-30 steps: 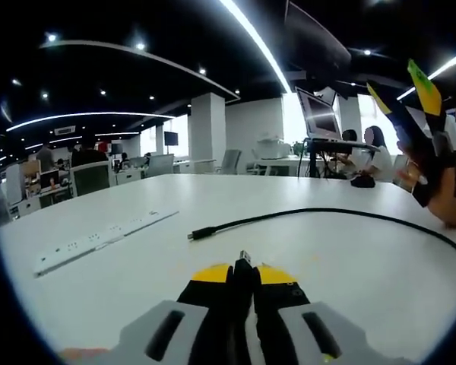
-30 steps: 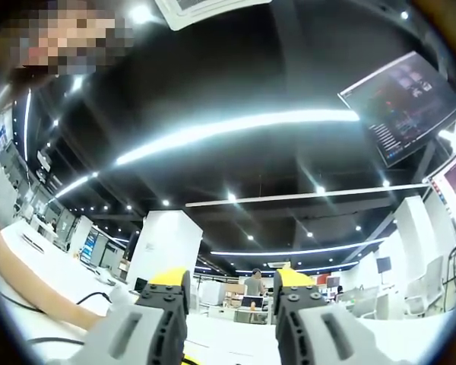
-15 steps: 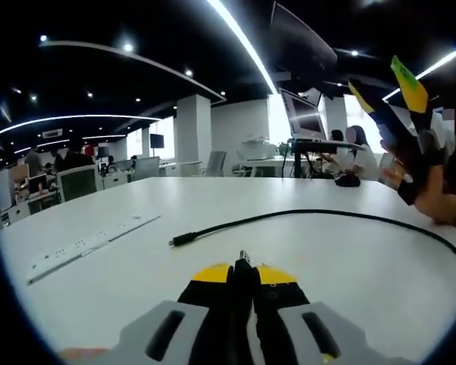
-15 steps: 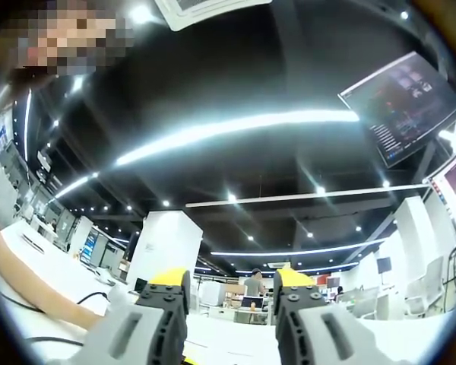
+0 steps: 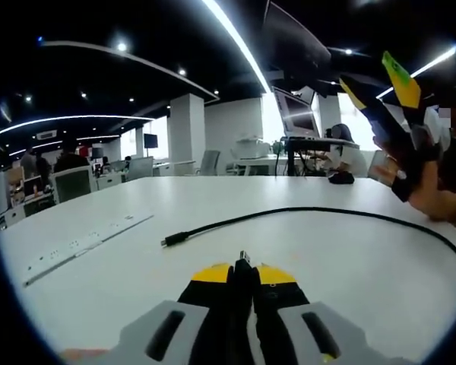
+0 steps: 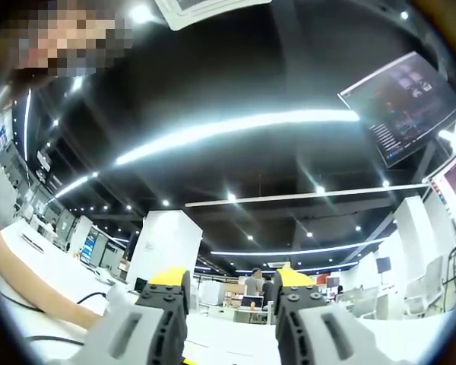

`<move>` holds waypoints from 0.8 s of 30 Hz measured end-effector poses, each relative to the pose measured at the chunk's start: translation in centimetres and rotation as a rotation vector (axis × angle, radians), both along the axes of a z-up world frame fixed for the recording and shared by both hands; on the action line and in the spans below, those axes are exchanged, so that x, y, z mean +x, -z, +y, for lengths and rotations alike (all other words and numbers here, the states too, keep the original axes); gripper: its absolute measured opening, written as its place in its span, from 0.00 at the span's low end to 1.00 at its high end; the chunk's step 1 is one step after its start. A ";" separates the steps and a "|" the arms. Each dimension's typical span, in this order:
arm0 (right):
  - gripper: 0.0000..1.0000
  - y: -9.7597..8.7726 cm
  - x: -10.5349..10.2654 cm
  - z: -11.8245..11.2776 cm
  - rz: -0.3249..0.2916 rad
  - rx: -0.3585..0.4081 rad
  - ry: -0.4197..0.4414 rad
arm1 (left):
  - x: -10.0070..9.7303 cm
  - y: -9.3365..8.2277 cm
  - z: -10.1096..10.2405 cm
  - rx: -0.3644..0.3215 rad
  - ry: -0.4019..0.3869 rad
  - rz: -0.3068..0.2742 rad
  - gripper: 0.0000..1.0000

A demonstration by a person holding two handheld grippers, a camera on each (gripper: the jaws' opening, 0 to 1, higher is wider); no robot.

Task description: Find the charging cable on the desk, coil it up and secure with Velcro.

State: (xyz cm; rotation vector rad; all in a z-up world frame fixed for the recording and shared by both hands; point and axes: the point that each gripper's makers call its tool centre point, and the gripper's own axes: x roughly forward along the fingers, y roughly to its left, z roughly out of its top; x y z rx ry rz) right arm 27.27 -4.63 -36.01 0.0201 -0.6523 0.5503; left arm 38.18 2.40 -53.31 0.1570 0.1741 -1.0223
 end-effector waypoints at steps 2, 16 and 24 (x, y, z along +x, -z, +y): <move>0.45 0.0 0.0 -0.1 0.000 0.000 0.002 | 0.1 0.0 0.0 -0.005 -0.001 0.004 0.11; 0.46 7.5 9.9 -0.8 0.393 -0.119 0.054 | 0.1 0.1 0.1 -0.034 -0.006 0.021 0.11; 0.46 6.6 11.2 -1.4 0.386 -0.096 0.062 | 0.1 0.1 0.0 -0.052 -0.012 0.035 0.11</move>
